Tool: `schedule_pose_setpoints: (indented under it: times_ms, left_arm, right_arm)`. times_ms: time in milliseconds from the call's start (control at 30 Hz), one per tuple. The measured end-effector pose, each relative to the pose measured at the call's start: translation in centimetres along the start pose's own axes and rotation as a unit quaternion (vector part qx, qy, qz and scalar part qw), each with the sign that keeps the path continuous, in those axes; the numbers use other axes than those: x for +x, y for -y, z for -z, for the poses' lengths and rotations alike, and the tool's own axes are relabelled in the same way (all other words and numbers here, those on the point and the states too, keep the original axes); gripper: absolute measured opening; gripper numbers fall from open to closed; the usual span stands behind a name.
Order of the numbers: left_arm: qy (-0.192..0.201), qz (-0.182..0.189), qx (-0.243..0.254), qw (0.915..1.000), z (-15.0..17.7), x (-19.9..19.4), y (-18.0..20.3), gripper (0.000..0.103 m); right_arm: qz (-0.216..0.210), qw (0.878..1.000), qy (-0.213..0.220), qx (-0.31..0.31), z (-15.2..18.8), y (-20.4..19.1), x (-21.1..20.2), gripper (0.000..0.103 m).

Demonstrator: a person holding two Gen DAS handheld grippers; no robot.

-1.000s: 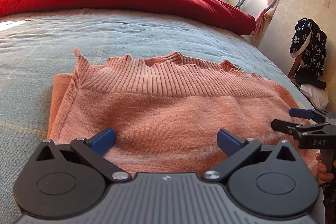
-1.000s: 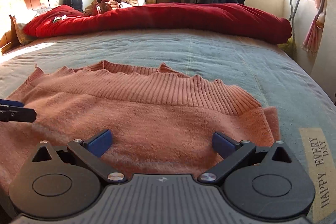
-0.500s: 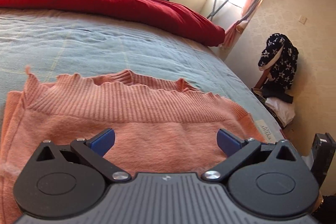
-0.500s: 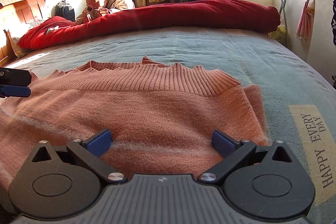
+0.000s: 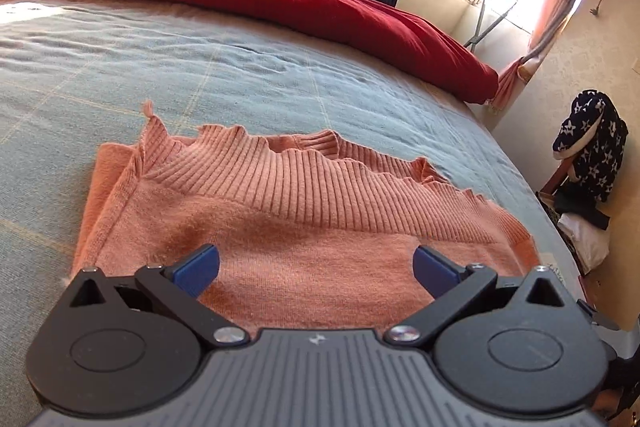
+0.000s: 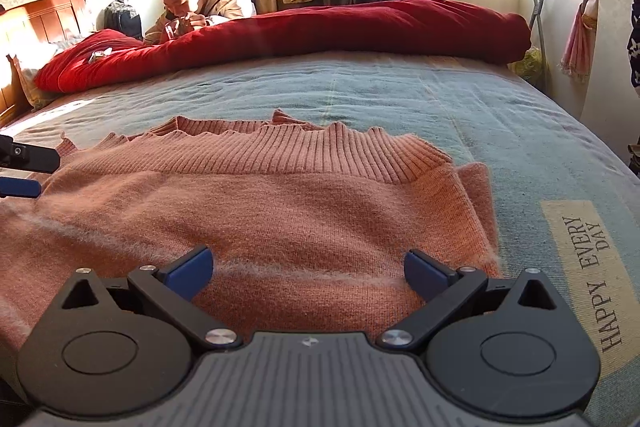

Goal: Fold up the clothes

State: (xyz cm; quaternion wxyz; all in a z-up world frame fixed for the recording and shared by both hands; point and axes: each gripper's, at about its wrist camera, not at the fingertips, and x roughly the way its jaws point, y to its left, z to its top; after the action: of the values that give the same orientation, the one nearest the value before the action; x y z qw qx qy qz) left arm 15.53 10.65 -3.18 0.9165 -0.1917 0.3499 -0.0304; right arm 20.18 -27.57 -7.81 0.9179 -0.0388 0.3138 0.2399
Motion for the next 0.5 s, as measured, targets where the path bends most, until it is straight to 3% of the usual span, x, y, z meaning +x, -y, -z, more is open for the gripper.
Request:
schedule_pose_setpoints:
  times_ms: [300, 500]
  left_arm:
    - [-0.016, 0.01, 0.061, 0.998, 2.9, -3.1, 3.3, 0.102]
    - [-0.045, -0.011, 0.078, 0.9959, 5.8, -3.6, 3.3, 0.102]
  right_arm:
    - [0.001, 1.0, -0.001, 0.0, -0.3, -1.6, -3.5, 0.103]
    - [0.006, 0.999, -0.023, 0.023, 0.7, -1.5, -4.5, 0.103]
